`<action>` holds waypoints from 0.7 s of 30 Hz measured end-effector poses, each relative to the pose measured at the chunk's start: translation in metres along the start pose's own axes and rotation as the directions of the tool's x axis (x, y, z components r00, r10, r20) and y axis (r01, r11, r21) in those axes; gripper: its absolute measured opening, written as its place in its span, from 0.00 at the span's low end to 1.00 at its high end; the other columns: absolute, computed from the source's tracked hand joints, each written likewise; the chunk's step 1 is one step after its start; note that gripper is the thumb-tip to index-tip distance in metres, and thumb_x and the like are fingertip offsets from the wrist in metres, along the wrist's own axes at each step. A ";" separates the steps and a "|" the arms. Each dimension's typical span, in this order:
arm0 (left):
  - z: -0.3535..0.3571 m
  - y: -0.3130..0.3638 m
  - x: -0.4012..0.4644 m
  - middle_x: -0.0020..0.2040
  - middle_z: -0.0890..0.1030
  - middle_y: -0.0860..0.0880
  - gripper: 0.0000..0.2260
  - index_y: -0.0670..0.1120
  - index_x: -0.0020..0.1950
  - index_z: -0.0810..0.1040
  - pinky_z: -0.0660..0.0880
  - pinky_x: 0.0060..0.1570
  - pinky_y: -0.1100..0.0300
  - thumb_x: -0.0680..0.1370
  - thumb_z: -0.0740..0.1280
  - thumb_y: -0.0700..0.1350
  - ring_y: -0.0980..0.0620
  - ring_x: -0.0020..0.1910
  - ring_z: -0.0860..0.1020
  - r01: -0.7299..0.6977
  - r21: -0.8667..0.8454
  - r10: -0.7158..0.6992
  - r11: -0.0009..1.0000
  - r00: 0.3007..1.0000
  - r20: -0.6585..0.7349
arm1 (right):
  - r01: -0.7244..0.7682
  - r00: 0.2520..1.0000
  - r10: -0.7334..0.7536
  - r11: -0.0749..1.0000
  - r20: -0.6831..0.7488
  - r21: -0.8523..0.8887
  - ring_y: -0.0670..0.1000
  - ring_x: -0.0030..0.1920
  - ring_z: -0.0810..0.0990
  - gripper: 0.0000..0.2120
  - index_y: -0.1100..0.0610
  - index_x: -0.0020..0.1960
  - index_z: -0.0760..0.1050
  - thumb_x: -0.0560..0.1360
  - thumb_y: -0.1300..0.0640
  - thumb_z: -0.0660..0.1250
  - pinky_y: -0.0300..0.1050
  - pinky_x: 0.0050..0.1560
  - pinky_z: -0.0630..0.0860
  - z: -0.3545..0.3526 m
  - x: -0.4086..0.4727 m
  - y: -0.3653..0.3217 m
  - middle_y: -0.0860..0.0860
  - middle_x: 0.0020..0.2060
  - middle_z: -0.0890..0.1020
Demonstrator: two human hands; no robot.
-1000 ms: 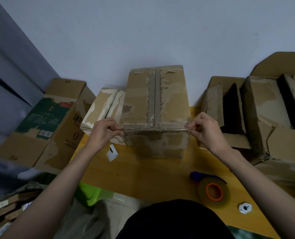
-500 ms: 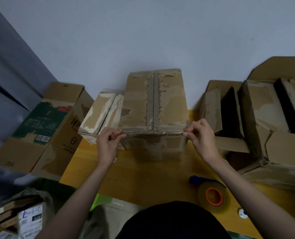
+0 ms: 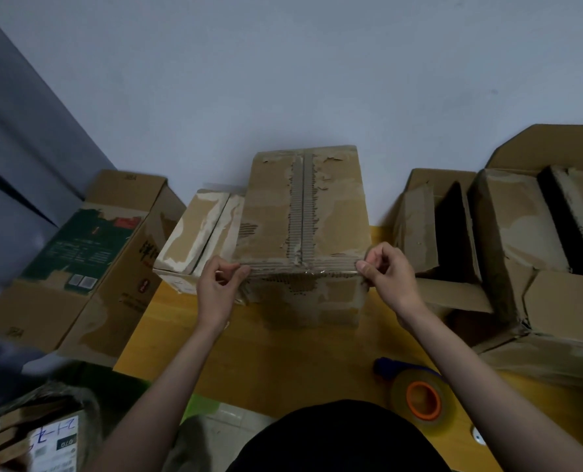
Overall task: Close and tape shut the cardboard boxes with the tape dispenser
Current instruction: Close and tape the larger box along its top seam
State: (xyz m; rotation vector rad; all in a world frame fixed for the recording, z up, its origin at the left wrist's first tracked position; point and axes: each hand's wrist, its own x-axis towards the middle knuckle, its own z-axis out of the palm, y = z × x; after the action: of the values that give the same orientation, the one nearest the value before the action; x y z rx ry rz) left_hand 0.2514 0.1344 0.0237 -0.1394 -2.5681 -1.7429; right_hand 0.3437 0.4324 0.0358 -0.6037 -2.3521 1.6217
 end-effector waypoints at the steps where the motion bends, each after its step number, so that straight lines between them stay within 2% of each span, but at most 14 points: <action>1: 0.001 0.002 -0.001 0.47 0.78 0.45 0.12 0.45 0.44 0.73 0.76 0.51 0.42 0.77 0.72 0.51 0.46 0.47 0.78 -0.021 0.028 0.021 0.999 1.000 -0.004 | -0.003 1.000 0.003 1.000 -0.015 0.005 0.57 0.45 0.78 0.09 0.44 0.39 0.73 0.74 0.50 0.73 0.65 0.47 0.79 0.000 -0.001 0.000 0.55 0.42 0.78; 3: 0.007 0.008 -0.005 0.51 0.75 0.50 0.08 0.48 0.47 0.76 0.76 0.54 0.45 0.78 0.71 0.51 0.52 0.51 0.75 -0.100 0.206 0.116 0.974 0.991 -0.065 | -0.028 0.999 0.030 0.999 -0.043 0.047 0.59 0.44 0.79 0.10 0.47 0.42 0.74 0.75 0.54 0.74 0.65 0.47 0.80 0.000 -0.005 -0.002 0.57 0.42 0.77; 5: 0.019 0.012 -0.013 0.61 0.72 0.51 0.07 0.49 0.57 0.78 0.73 0.63 0.48 0.81 0.69 0.48 0.55 0.62 0.70 -0.227 0.416 0.277 0.880 0.959 -0.063 | -0.078 0.994 0.086 0.990 -0.067 0.115 0.58 0.41 0.82 0.12 0.54 0.44 0.72 0.74 0.56 0.75 0.65 0.47 0.81 0.000 -0.006 -0.002 0.56 0.40 0.78; 6: 0.027 0.014 -0.017 0.67 0.70 0.51 0.12 0.49 0.64 0.76 0.68 0.69 0.48 0.82 0.67 0.48 0.53 0.69 0.67 -0.319 0.481 0.353 0.817 0.936 0.021 | -0.109 0.991 0.120 0.983 -0.065 0.150 0.56 0.39 0.83 0.13 0.56 0.44 0.71 0.74 0.57 0.76 0.64 0.47 0.82 0.000 -0.006 -0.003 0.54 0.39 0.78; 8: 0.046 0.016 -0.023 0.79 0.61 0.50 0.21 0.52 0.77 0.67 0.56 0.77 0.49 0.84 0.60 0.52 0.49 0.79 0.57 -0.507 0.543 0.419 0.669 0.861 0.288 | -0.153 0.985 0.166 0.968 -0.049 0.199 0.52 0.36 0.84 0.12 0.57 0.43 0.71 0.75 0.58 0.75 0.63 0.49 0.82 0.002 -0.007 -0.003 0.53 0.38 0.78; 10: 0.063 0.015 -0.031 0.83 0.50 0.52 0.27 0.54 0.83 0.54 0.47 0.79 0.45 0.84 0.54 0.57 0.47 0.82 0.47 -0.624 0.604 0.400 0.497 0.782 0.478 | -0.158 0.983 0.172 0.970 -0.062 0.185 0.49 0.35 0.83 0.10 0.57 0.42 0.72 0.76 0.59 0.74 0.62 0.49 0.82 0.004 -0.007 -0.004 0.52 0.37 0.79; 11: 0.069 0.014 -0.034 0.84 0.47 0.52 0.29 0.55 0.83 0.50 0.46 0.79 0.42 0.83 0.53 0.59 0.46 0.82 0.45 -0.644 0.637 0.389 0.423 0.764 0.514 | -0.154 0.982 0.169 0.974 -0.080 0.167 0.47 0.35 0.83 0.09 0.57 0.42 0.73 0.76 0.60 0.73 0.62 0.48 0.83 0.006 -0.007 -0.005 0.52 0.37 0.79; 13: 0.075 0.013 -0.037 0.84 0.45 0.52 0.31 0.56 0.83 0.48 0.45 0.78 0.38 0.83 0.54 0.61 0.44 0.82 0.45 -0.639 0.675 0.367 0.368 0.767 0.526 | -0.137 0.981 0.153 0.981 -0.117 0.137 0.44 0.34 0.82 0.08 0.58 0.43 0.74 0.77 0.60 0.72 0.60 0.47 0.83 0.009 -0.007 -0.006 0.52 0.36 0.79; 15: 0.075 0.012 -0.033 0.83 0.45 0.53 0.31 0.56 0.83 0.48 0.44 0.78 0.37 0.82 0.54 0.61 0.45 0.82 0.44 -0.645 0.662 0.372 0.383 0.763 0.528 | -0.113 0.982 0.125 0.990 -0.144 0.086 0.48 0.37 0.82 0.07 0.56 0.43 0.75 0.77 0.59 0.72 0.61 0.48 0.82 0.012 -0.007 -0.006 0.52 0.36 0.80; 16: 0.074 0.011 -0.030 0.83 0.46 0.54 0.30 0.56 0.83 0.49 0.44 0.78 0.37 0.83 0.54 0.61 0.46 0.82 0.44 -0.653 0.629 0.382 0.422 0.757 0.530 | -0.108 0.982 0.116 0.992 -0.151 0.060 0.51 0.39 0.81 0.07 0.54 0.43 0.75 0.76 0.58 0.72 0.61 0.48 0.81 0.013 -0.006 -0.005 0.52 0.37 0.80; 18: 0.067 0.012 -0.025 0.83 0.49 0.56 0.27 0.55 0.83 0.53 0.44 0.79 0.40 0.84 0.54 0.58 0.51 0.82 0.45 -0.634 0.505 0.402 0.585 0.768 0.499 | -0.114 0.981 0.122 0.992 -0.148 0.060 0.54 0.43 0.80 0.06 0.53 0.45 0.74 0.77 0.57 0.72 0.62 0.50 0.81 0.014 -0.004 -0.005 0.52 0.39 0.79; 19: 0.063 0.011 -0.023 0.83 0.51 0.56 0.26 0.55 0.82 0.56 0.45 0.79 0.42 0.84 0.54 0.56 0.54 0.82 0.47 -0.589 0.446 0.404 0.674 0.800 0.444 | -0.126 0.982 0.135 0.989 -0.135 0.072 0.55 0.44 0.79 0.07 0.53 0.46 0.73 0.77 0.57 0.71 0.62 0.51 0.80 0.015 -0.004 -0.005 0.52 0.39 0.78; 21: 0.052 0.007 -0.020 0.82 0.54 0.55 0.25 0.53 0.82 0.58 0.46 0.80 0.48 0.85 0.56 0.56 0.56 0.81 0.48 -0.421 0.396 0.355 0.816 0.906 0.231 | -0.150 0.981 0.158 0.986 -0.112 0.073 0.57 0.45 0.79 0.08 0.54 0.48 0.71 0.78 0.54 0.70 0.63 0.53 0.79 0.015 -0.002 -0.006 0.52 0.40 0.77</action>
State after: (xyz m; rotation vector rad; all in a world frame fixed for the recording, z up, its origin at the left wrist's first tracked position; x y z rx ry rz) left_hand 0.2734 0.1841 0.0098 -0.7434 -2.6997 -1.0198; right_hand 0.3382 0.4168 0.0362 -0.8622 -2.2093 1.6685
